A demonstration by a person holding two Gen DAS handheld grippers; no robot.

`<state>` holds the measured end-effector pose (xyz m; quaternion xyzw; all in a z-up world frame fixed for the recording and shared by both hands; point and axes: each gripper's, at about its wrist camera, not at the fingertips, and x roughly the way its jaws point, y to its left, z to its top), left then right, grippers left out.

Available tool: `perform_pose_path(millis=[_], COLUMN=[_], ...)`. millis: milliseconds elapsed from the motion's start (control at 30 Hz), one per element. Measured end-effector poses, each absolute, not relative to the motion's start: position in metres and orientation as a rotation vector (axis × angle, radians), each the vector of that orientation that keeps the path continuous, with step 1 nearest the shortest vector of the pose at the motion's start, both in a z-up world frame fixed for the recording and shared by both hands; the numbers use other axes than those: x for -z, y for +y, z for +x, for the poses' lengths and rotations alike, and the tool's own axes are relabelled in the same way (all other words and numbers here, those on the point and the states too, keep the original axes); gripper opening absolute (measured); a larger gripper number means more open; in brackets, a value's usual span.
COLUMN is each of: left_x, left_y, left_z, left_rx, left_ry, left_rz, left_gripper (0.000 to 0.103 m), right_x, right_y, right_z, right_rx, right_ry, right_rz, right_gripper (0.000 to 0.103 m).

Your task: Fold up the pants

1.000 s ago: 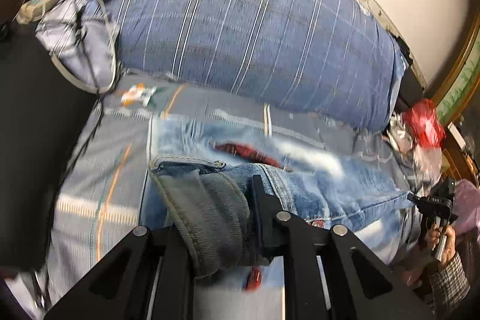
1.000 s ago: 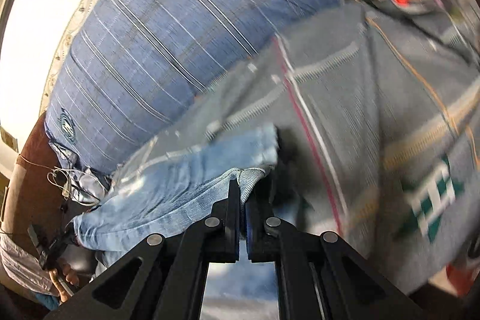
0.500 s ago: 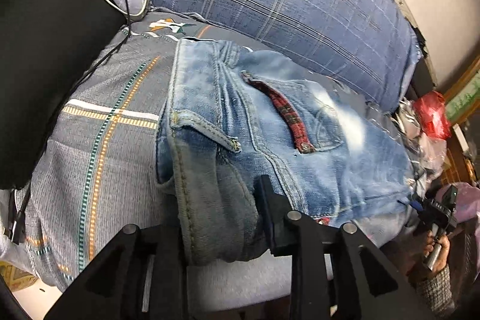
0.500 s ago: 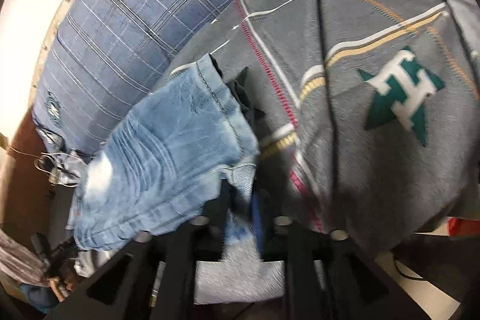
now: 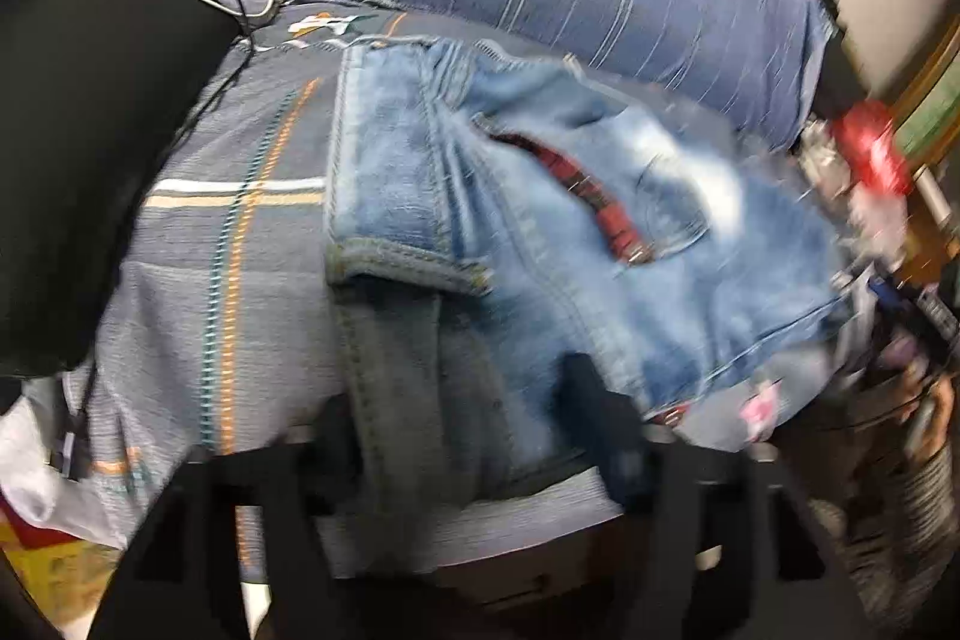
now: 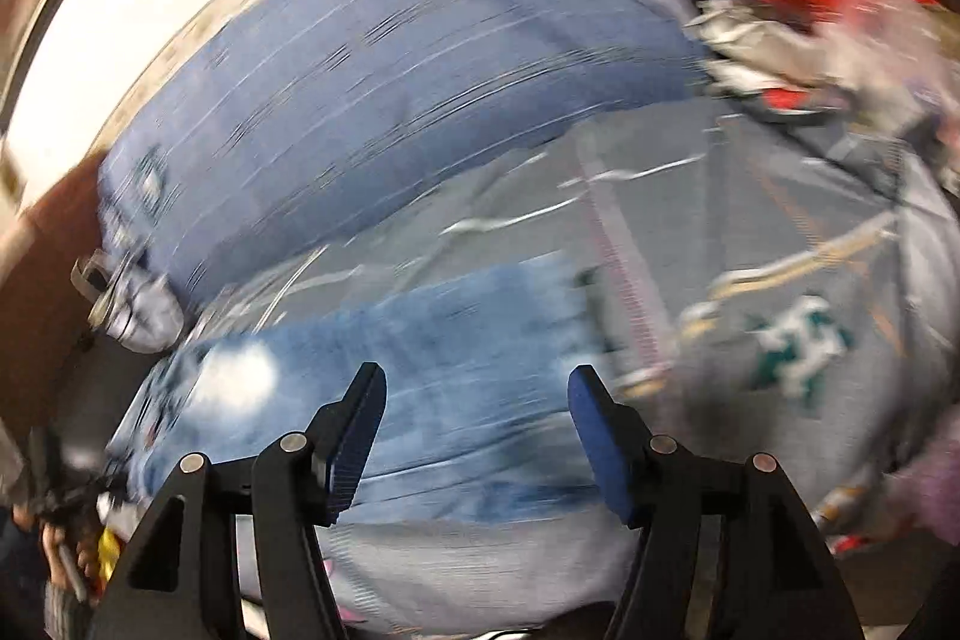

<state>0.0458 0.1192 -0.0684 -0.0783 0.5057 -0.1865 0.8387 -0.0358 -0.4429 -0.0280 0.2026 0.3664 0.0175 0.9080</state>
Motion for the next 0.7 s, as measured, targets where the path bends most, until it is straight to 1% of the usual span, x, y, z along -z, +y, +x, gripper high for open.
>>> perform_pose_path(millis=[100, 233, 333, 400, 467, 533, 633, 700], left_x=[0.077, 0.074, 0.055, 0.036, 0.015, 0.001, -0.005, 0.003], left_y=[0.142, 0.187, 0.218, 0.225, 0.213, 0.187, 0.137, 0.097], left_z=[0.041, 0.028, 0.016, 0.013, 0.018, 0.033, 0.061, 0.089], left_rx=[0.427, 0.410, 0.322, 0.295, 0.322, 0.372, 0.425, 0.421], left_ry=[1.064, 0.997, 0.915, 0.854, 0.796, 0.782, 0.810, 0.862], left_rz=[-0.262, -0.422, -0.478, -0.504, -0.492, -0.460, -0.378, -0.295], left_gripper=[0.068, 0.068, 0.068, 0.068, 0.068, 0.069, 0.069, 0.069], right_x=[0.054, 0.093, 0.106, 0.103, 0.091, 0.074, 0.060, 0.060], right_y=[-0.409, -0.388, -0.389, -0.389, -0.391, -0.388, -0.381, -0.379], right_z=[-0.012, 0.004, 0.007, 0.004, 0.002, 0.005, 0.023, 0.040], right_rx=[-0.133, -0.106, -0.053, -0.036, -0.027, -0.040, -0.111, -0.168], right_ry=[0.839, 0.933, 0.975, 0.982, 0.948, 0.903, 0.873, 0.870], right_rz=[0.387, 0.344, 0.315, 0.289, 0.258, 0.243, 0.285, 0.351], right_gripper=[0.069, 0.069, 0.068, 0.068, 0.069, 0.069, 0.069, 0.069])
